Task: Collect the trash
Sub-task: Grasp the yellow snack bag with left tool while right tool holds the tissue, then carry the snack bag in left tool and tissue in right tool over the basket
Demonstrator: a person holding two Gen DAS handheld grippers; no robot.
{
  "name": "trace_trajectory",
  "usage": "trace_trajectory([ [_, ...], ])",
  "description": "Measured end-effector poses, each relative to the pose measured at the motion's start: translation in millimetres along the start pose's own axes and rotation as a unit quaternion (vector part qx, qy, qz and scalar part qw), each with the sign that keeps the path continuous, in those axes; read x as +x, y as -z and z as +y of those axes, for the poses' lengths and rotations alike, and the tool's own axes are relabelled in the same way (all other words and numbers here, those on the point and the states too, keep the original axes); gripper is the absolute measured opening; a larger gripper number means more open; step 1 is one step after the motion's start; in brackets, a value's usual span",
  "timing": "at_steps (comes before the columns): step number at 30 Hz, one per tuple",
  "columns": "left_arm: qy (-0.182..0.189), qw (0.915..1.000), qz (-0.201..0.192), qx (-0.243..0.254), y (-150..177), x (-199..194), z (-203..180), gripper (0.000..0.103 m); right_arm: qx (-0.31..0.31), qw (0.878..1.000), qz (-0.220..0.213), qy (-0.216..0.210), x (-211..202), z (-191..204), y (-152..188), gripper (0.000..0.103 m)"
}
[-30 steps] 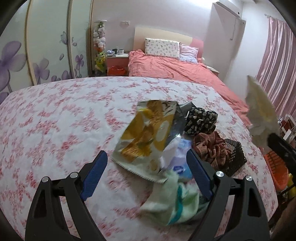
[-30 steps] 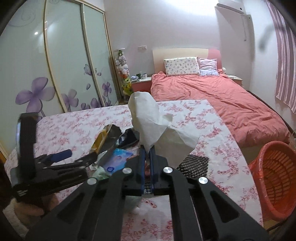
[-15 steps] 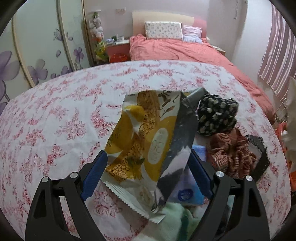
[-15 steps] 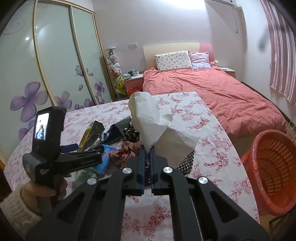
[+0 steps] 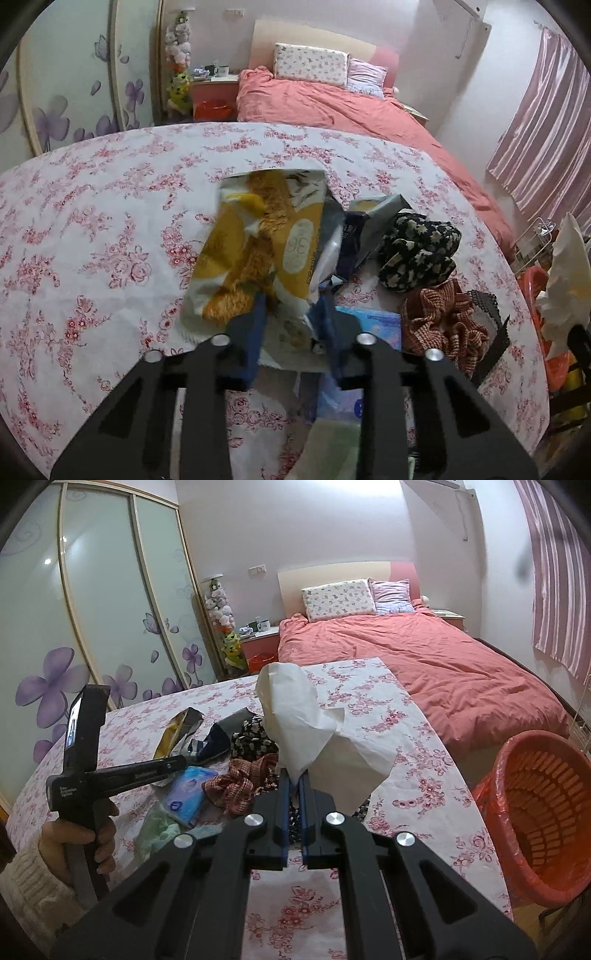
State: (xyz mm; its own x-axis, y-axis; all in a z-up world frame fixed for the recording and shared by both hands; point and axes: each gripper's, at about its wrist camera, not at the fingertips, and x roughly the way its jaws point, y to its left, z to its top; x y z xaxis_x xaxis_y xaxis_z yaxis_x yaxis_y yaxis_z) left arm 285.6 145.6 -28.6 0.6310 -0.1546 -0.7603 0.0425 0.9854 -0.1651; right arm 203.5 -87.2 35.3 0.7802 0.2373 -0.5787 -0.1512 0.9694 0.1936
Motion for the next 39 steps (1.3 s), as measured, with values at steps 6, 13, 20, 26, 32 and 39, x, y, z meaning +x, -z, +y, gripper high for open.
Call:
trace_trajectory([
  [6, 0.012, 0.9997, -0.02, -0.008, -1.2, -9.2, 4.2, 0.009, 0.002, 1.0, -0.002, 0.0, -1.0, -4.6, 0.6, 0.006],
  [13, 0.01, 0.9988, -0.048, -0.005, -6.2, -31.5, 1.5, 0.009, 0.004, 1.0, -0.01, 0.0, -8.5, -7.7, -1.2, 0.006],
  [20, 0.016, 0.9977, -0.065, 0.012, -9.8, -55.7, -24.5, 0.009, 0.006, 0.999, -0.032, 0.007, -24.4, -13.9, -7.2, 0.006],
  [26, 0.036, 0.9957, -0.077, 0.036, -8.0, -74.2, -60.5, 0.009, 0.017, 0.998, -0.057, 0.028, -44.7, -29.9, -11.8, 0.006],
  [32, 0.071, 0.9927, -0.08, 0.056, -4.3, -87.5, -104.4, 0.009, 0.04, 0.994, -0.082, 0.058, -70.3, -59.6, -12.4, 0.006],
  [39, 0.121, 0.9864, -0.07, 0.086, 3.9, -84.5, -160.7, 0.009, 0.068, 0.985, -0.114, 0.107, -102.7, -101.6, -8.8, 0.006],
])
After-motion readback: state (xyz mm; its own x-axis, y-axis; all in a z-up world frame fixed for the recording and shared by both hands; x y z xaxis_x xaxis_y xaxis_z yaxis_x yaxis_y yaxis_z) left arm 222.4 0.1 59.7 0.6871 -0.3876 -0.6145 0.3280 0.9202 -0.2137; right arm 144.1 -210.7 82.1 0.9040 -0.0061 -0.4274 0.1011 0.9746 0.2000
